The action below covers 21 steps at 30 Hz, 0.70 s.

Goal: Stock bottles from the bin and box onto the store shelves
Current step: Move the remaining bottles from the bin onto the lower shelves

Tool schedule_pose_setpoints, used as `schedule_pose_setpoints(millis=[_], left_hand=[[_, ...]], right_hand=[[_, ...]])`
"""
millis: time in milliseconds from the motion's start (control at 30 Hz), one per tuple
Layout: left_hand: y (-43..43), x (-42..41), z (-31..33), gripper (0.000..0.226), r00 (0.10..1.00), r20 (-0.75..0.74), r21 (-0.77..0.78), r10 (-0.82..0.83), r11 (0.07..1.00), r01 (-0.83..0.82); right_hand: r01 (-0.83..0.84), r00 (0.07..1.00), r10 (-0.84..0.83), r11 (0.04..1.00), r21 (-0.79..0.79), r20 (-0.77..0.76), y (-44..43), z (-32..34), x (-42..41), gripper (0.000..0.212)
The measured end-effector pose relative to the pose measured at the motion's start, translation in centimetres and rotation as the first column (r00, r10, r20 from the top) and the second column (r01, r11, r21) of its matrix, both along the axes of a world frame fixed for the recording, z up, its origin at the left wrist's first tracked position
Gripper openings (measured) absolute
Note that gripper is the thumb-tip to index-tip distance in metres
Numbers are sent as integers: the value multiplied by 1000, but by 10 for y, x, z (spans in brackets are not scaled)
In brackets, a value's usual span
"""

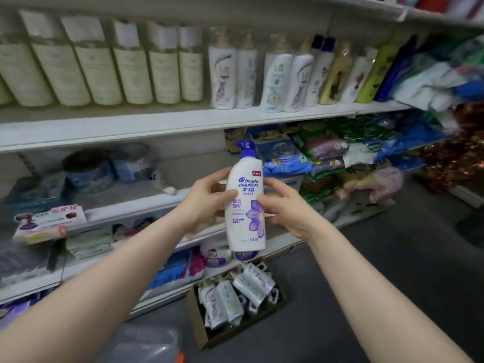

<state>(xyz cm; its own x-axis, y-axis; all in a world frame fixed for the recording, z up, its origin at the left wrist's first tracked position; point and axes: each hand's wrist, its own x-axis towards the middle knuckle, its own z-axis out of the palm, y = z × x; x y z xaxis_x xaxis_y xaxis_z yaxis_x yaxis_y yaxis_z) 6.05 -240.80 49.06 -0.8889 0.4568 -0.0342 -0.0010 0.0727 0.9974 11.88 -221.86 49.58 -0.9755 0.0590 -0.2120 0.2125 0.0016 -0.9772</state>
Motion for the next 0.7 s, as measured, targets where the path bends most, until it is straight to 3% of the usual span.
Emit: schedule_pose_setpoints(millis=[367, 700], left_hand=[[177, 4, 9, 50, 995, -68, 55, -77, 995, 81], [289, -13, 7, 54, 996, -61, 72, -63, 995, 67]], right_hand=[[76, 995, -67, 988, 134, -75, 176, 14, 15, 40], [75, 993, -69, 995, 63, -91, 286, 19, 6, 44]])
